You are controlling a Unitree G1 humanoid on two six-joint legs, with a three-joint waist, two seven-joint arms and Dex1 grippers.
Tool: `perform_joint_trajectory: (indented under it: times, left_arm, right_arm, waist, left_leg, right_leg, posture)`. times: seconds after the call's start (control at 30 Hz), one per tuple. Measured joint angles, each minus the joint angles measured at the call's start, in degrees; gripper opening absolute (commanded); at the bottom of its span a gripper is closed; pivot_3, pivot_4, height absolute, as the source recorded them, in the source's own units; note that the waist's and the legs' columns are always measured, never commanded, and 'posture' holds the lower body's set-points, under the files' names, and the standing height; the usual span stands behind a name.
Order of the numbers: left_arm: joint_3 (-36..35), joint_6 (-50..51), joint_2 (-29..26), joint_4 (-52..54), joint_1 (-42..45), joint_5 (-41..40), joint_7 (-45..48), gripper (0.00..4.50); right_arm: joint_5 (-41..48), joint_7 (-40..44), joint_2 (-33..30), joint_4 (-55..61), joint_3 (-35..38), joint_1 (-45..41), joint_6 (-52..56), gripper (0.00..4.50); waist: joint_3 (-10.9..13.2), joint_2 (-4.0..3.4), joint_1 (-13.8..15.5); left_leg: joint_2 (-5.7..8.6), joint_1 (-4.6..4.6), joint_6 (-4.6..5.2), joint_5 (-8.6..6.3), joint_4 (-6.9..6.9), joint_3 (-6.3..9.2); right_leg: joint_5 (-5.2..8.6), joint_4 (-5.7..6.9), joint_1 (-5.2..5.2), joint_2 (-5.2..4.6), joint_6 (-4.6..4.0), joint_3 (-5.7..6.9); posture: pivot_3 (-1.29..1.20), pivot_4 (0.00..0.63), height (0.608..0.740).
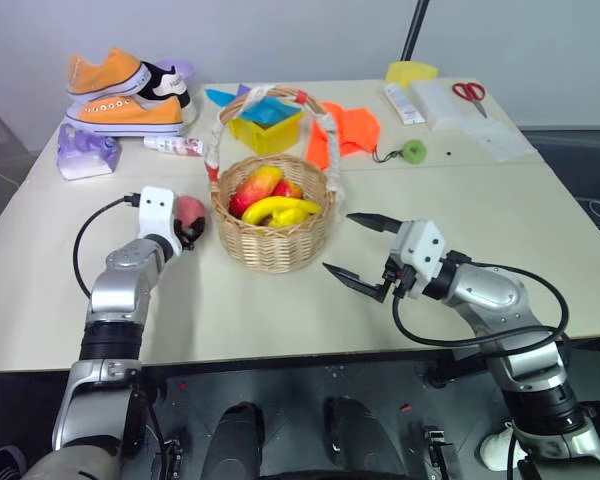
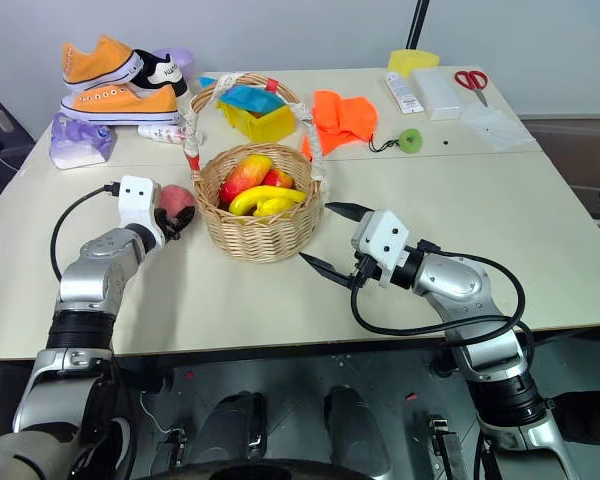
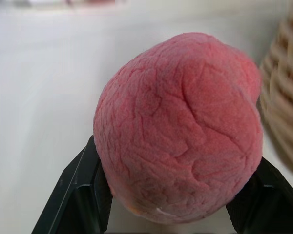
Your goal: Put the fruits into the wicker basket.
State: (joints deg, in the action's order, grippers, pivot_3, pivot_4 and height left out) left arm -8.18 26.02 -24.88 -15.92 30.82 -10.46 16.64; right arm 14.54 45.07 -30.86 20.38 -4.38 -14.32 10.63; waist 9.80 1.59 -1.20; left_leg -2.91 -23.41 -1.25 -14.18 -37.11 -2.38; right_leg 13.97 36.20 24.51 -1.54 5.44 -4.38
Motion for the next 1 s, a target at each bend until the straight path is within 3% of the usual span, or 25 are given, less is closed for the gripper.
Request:
perform_joint_trajectory:
  times: [0.1, 0.17, 0.23, 0.33, 0.4, 0.5, 0.57, 0.7, 0.83, 0.87, 1.0]
  left_arm:
    - [-1.49, -0.11, -2.34, 6.72, -3.65, -1.01, 1.91, 2.46]
    - [-2.00, 3.42, -6.90, 15.64, -9.18, -4.01, 6.95, 2.46]
    - [-2.62, 9.07, -14.60, 27.80, -16.16, -9.28, 14.93, 2.46]
    - [-5.77, 15.34, -15.69, 38.30, -15.72, -18.94, 18.85, 2.46]
    - [-6.19, 17.51, -14.77, 41.55, -12.57, -22.74, 18.69, 2.46]
    - [-2.82, 19.07, -6.92, 41.08, -4.98, -23.65, 13.33, 2.46]
    - [2.03, 19.64, -1.15, 38.14, -0.83, -21.28, 8.70, 2.46]
    - [5.81, 17.07, 4.27, 30.80, 2.32, -15.90, 3.38, 2.46]
    - [6.73, 14.13, 6.94, 27.96, 3.74, -13.71, 1.94, 4.27]
    - [6.97, 13.80, 6.95, 27.92, 3.69, -13.47, 2.02, 4.46]
    - [7.41, 12.87, 5.56, 28.46, 2.96, -12.58, 3.78, 4.46]
  right_arm:
    - [-0.19, -0.11, -0.01, -0.16, 0.05, -0.10, 0.09, 4.50]
    - [-0.28, -0.15, -0.09, -0.38, 0.17, -0.21, 0.09, 4.50]
    - [-0.35, -0.16, -0.57, -0.75, 0.67, 0.06, 0.01, 4.50]
    - [-0.37, -0.14, -0.25, -1.78, 0.37, -0.56, -0.13, 4.50]
    - [-0.41, -0.01, 0.00, -2.09, 0.24, -1.04, -0.73, 4.50]
    - [-0.59, 0.05, 0.38, -3.57, 0.13, -2.06, -1.29, 4.50]
    - [-0.79, -0.06, 0.67, -4.11, 0.08, -2.79, -1.51, 4.50]
    - [-1.01, -0.46, 0.67, -4.31, 0.18, -2.66, -1.66, 4.50]
    - [-1.59, -1.62, 0.77, -4.30, 0.22, -2.42, -1.68, 4.50]
    - [-1.90, -2.02, 0.77, -4.30, 0.34, -2.20, -1.71, 4.50]
    - [-1.74, -4.75, 2.35, -4.34, 1.93, -2.01, -0.88, 4.50]
  waist:
    - [0.00, 0.00, -0.04]
    - [0.01, 0.04, -0.18]
    - [0.03, 0.06, -0.48]
    - [0.04, 0.06, 0.82]
    - [0.04, 0.07, 0.97]
    - [0.04, 0.10, 0.93]
    - [0.03, 0.10, 0.66]
    - [0.03, 0.11, 0.08]
    - [0.03, 0.09, 0.15]
    - [0.03, 0.09, 0.20]
    - [0.03, 0.09, 0.27]
  left_leg:
    - [-0.02, 0.00, 0.00, 0.00, 0.03, -0.01]
    - [-0.04, 0.00, 0.00, 0.00, 0.08, -0.03]
    - [-0.06, 0.01, -0.01, 0.00, 0.14, -0.03]
    - [-0.04, -0.01, -0.01, 0.00, -0.02, 0.03]
    - [0.00, 0.00, -0.02, 0.00, -0.17, -0.01]
    - [0.08, 0.05, -0.02, 0.01, -0.38, 0.00]
    - [0.11, 0.04, -0.01, 0.01, -0.39, 0.00]
    - [0.07, 0.04, 0.00, 0.01, -0.09, 0.13]
    - [0.03, 0.04, 0.00, 0.01, 0.04, 0.32]
    - [0.03, 0.02, 0.00, 0.01, 0.05, 0.34]
    - [0.04, 0.00, 0.00, 0.01, 0.02, 0.30]
  right_leg:
    - [0.00, 0.00, 0.01, 0.00, 0.00, 0.00]
    - [0.00, 0.01, 0.06, 0.00, -0.01, -0.01]
    - [0.02, 0.03, 0.08, -0.04, -0.04, 0.00]
    - [0.13, 0.01, -0.03, -0.12, -0.24, 0.11]
    - [0.12, -0.02, -0.15, -0.14, -0.25, 0.09]
    - [0.11, -0.05, -0.37, -0.15, -0.24, 0.05]
    - [0.10, -0.06, -0.38, -0.14, -0.21, 0.01]
    - [0.00, 0.02, -0.14, 0.03, 0.03, -0.01]
    - [0.00, 0.08, -0.08, 0.13, 0.04, 0.10]
    - [0.00, 0.08, -0.07, 0.13, 0.05, 0.12]
    - [0.00, 0.07, -0.07, 0.09, 0.04, 0.11]
  posture:
    - [0.00, 0.150, 0.740]
    - [0.00, 0.150, 0.740]
    - [0.00, 0.150, 0.740]
    - [0.00, 0.150, 0.740]
    - [0.00, 0.150, 0.740]
    - [0.00, 0.150, 0.740]
    - [0.00, 0.150, 0.740]
    - [0.00, 0.150, 0.740]
    - [0.00, 0.150, 0.740]
    - [0.00, 0.150, 0.740]
    - [0.00, 0.150, 0.740]
